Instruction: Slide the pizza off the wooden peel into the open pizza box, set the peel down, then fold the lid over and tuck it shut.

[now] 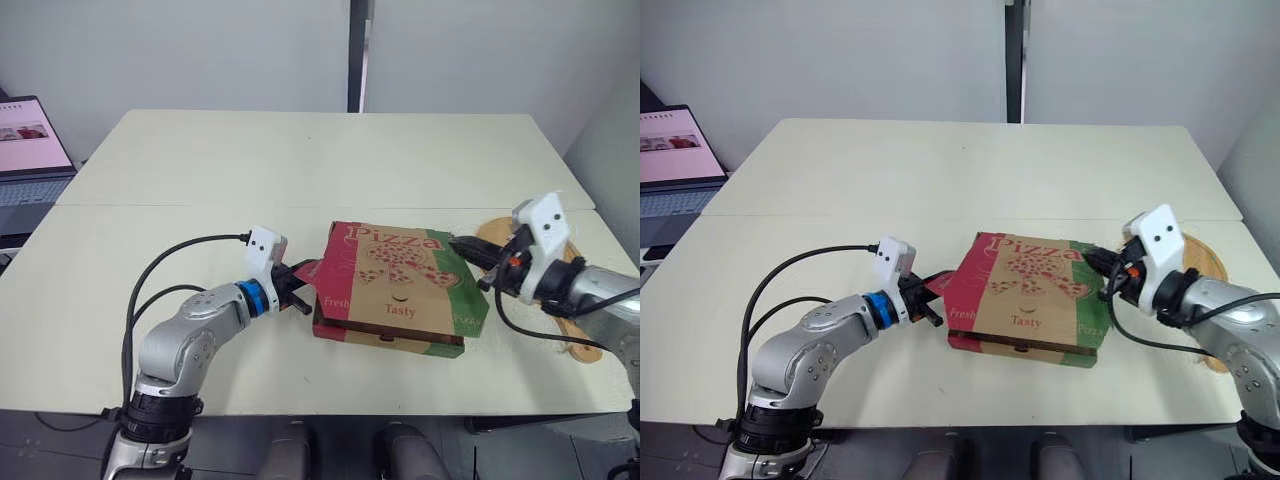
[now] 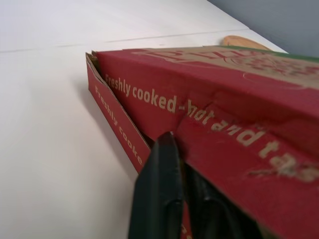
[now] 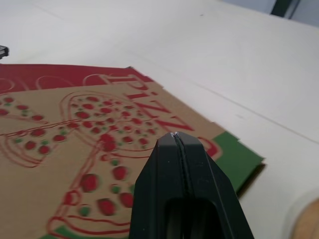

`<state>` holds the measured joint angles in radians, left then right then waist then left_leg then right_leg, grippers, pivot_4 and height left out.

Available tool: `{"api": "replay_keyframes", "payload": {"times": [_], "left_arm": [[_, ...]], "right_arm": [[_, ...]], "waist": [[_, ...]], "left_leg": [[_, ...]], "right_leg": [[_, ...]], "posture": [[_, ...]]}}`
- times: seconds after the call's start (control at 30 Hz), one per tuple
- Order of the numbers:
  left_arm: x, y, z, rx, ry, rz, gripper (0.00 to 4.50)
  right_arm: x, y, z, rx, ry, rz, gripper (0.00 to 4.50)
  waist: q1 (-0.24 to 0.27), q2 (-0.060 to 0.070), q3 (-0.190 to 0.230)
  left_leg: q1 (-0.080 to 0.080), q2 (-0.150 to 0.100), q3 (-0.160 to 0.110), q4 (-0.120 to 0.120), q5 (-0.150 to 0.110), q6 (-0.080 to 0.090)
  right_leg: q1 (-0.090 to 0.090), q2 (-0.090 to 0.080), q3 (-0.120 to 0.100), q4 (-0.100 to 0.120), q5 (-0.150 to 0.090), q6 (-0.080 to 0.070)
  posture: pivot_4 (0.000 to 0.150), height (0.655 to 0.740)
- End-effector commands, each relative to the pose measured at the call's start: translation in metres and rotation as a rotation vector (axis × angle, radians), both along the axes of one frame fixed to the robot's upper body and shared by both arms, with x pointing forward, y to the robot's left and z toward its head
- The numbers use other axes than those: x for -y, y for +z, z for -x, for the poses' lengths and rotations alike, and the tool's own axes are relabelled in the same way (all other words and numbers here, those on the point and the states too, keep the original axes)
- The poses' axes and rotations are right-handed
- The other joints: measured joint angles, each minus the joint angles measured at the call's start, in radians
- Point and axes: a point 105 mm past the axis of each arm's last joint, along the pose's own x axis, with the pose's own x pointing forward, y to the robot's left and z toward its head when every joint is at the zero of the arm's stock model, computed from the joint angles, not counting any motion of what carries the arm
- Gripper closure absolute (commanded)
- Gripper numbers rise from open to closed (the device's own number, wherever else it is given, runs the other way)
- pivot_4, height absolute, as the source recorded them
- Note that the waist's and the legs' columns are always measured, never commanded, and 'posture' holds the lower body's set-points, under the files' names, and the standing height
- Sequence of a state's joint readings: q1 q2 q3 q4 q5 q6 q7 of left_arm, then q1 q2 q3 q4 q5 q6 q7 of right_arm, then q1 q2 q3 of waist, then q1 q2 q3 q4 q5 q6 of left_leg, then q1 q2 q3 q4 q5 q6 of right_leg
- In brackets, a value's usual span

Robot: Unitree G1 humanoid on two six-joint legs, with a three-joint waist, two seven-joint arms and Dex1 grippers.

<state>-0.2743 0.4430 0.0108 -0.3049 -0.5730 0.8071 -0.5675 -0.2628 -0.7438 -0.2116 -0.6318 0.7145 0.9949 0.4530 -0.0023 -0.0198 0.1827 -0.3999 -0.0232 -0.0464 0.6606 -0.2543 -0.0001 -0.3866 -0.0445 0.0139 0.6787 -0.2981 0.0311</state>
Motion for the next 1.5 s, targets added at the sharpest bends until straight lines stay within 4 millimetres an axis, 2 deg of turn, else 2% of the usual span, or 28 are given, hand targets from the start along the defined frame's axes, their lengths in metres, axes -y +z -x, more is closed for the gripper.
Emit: {"api": "replay_keyframes", "payload": {"times": [0.03, 0.13, 0.23, 0.3, 0.37, 0.43, 0.5, 0.6, 0.7, 0.9, 1.1, 1.23, 1.43, 1.5], "left_arm": [[-0.009, 0.009, 0.010, 0.035, -0.055, -0.018, 3.02], [-0.025, 0.012, 0.020, 0.015, -0.150, -0.057, 2.08], [-0.042, 0.025, 0.021, -0.004, -0.226, -0.074, 1.12], [-0.054, 0.044, 0.013, 0.008, -0.236, -0.057, 1.12], [-0.057, 0.073, 0.003, 0.044, -0.251, 0.007, 1.12], [-0.052, 0.098, -0.003, 0.090, -0.299, 0.058, 1.12], [-0.043, 0.110, -0.004, 0.117, -0.358, 0.064, 1.12], [-0.020, 0.121, -0.009, 0.135, -0.473, 0.040, 1.65], [0.004, 0.113, -0.012, 0.181, -0.604, -0.097, 2.60], [0.042, 0.103, -0.019, 0.247, -0.767, -0.191, 4.47], [0.061, 0.078, -0.028, 0.278, -0.838, -0.292, 4.47], [0.071, 0.071, -0.022, 0.282, -0.915, -0.304, 4.47], [0.071, 0.058, -0.021, 0.288, -0.951, -0.370, 4.47], [0.071, 0.059, -0.023, 0.292, -0.945, -0.368, 4.47]], "right_arm": [[0.000, 0.008, -0.001, 0.045, -0.003, 0.019, 4.50], [0.000, 0.008, -0.003, 0.049, -0.005, 0.023, 4.50], [0.001, 0.008, -0.003, 0.052, -0.005, 0.028, 4.50], [0.002, 0.008, -0.004, 0.054, -0.006, 0.030, 4.50], [0.002, 0.007, -0.004, 0.053, -0.003, 0.034, 4.50], [0.001, 0.005, -0.004, 0.050, 0.003, 0.036, 4.50], [0.000, 0.005, -0.004, 0.049, 0.006, 0.037, 4.50], [0.000, 0.004, -0.005, 0.046, 0.010, 0.039, 4.50], [-0.001, 0.003, -0.005, 0.041, 0.016, 0.044, 4.50], [-0.002, 0.001, -0.003, 0.040, 0.025, 0.051, 4.50], [-0.002, 0.003, -0.003, 0.058, 0.022, 0.044, 4.50], [-0.003, 0.004, 0.001, 0.065, 0.033, 0.047, 4.50], [-0.003, 0.009, 0.003, 0.111, 0.009, 0.040, 4.50], [0.009, 0.017, 0.003, 0.137, -0.038, 0.025, 4.50]], "waist": [[0.000, 0.000, 0.000], [0.000, 0.000, 0.000], [0.000, 0.000, 0.000], [0.001, 0.000, 0.001], [0.005, -0.001, 0.001], [0.005, -0.002, 0.002], [0.000, -0.002, 0.002], [0.000, -0.002, 0.002], [0.000, -0.002, 0.002], [-0.001, -0.002, 0.002], [-0.002, -0.002, 0.002], [-0.002, -0.002, 0.002], [-0.002, -0.002, 0.002], [-0.001, -0.002, 0.002]], "left_leg": [[0.000, 0.000, 0.000, 0.000, 0.000, 0.000], [0.000, 0.000, 0.000, 0.000, 0.000, 0.000], [0.000, 0.000, 0.000, 0.000, 0.000, 0.000], [0.000, 0.000, 0.000, 0.000, 0.000, 0.000], [-0.001, 0.000, -0.001, 0.000, 0.000, 0.000], [-0.002, -0.001, -0.002, 0.001, 0.000, 0.000], [-0.002, -0.001, -0.001, 0.001, 0.000, 0.000], [-0.001, -0.001, -0.001, 0.000, 0.000, 0.000], [-0.002, -0.001, 0.000, 0.000, 0.000, 0.000], [-0.002, -0.001, 0.000, 0.000, 0.000, 0.000], [-0.002, -0.001, 0.000, 0.001, 0.000, 0.001], [-0.002, -0.001, 0.000, 0.001, 0.000, 0.001], [-0.002, -0.001, 0.000, 0.001, 0.000, 0.001], [-0.002, -0.001, 0.000, 0.001, 0.000, 0.001]], "right_leg": [[-0.001, 0.000, 0.000, 0.000, 0.000, 0.000], [0.000, 0.000, 0.000, 0.000, 0.000, 0.000], [-0.001, 0.000, 0.000, 0.000, 0.000, 0.000], [-0.001, 0.000, -0.001, 0.000, 0.000, 0.000], [0.000, -0.001, -0.002, 0.000, 0.000, 0.000], [-0.001, -0.001, -0.003, 0.000, 0.000, 0.000], [-0.001, -0.001, -0.002, 0.000, 0.000, 0.000], [-0.001, -0.001, -0.002, 0.000, 0.000, 0.000], [-0.001, 0.000, -0.002, 0.000, 0.000, 0.000], [-0.001, 0.000, -0.001, 0.000, 0.000, 0.000], [-0.002, 0.001, -0.001, 0.000, 0.000, 0.000], [-0.002, 0.001, -0.001, 0.000, 0.000, 0.000], [-0.002, 0.001, -0.001, 0.001, 0.000, 0.000], [-0.002, 0.001, -0.001, 0.001, 0.000, 0.000]], "posture": [[0.150, 0.7400], [0.150, 0.7400], [0.150, 0.7400], [0.150, 0.7400], [0.150, 0.7400], [0.150, 0.7400], [0.150, 0.7400], [0.150, 0.7400], [0.150, 0.7400], [0.150, 0.7400], [0.150, 0.7400], [0.150, 0.7400], [0.150, 0.7400], [0.150, 0.7400]]}}
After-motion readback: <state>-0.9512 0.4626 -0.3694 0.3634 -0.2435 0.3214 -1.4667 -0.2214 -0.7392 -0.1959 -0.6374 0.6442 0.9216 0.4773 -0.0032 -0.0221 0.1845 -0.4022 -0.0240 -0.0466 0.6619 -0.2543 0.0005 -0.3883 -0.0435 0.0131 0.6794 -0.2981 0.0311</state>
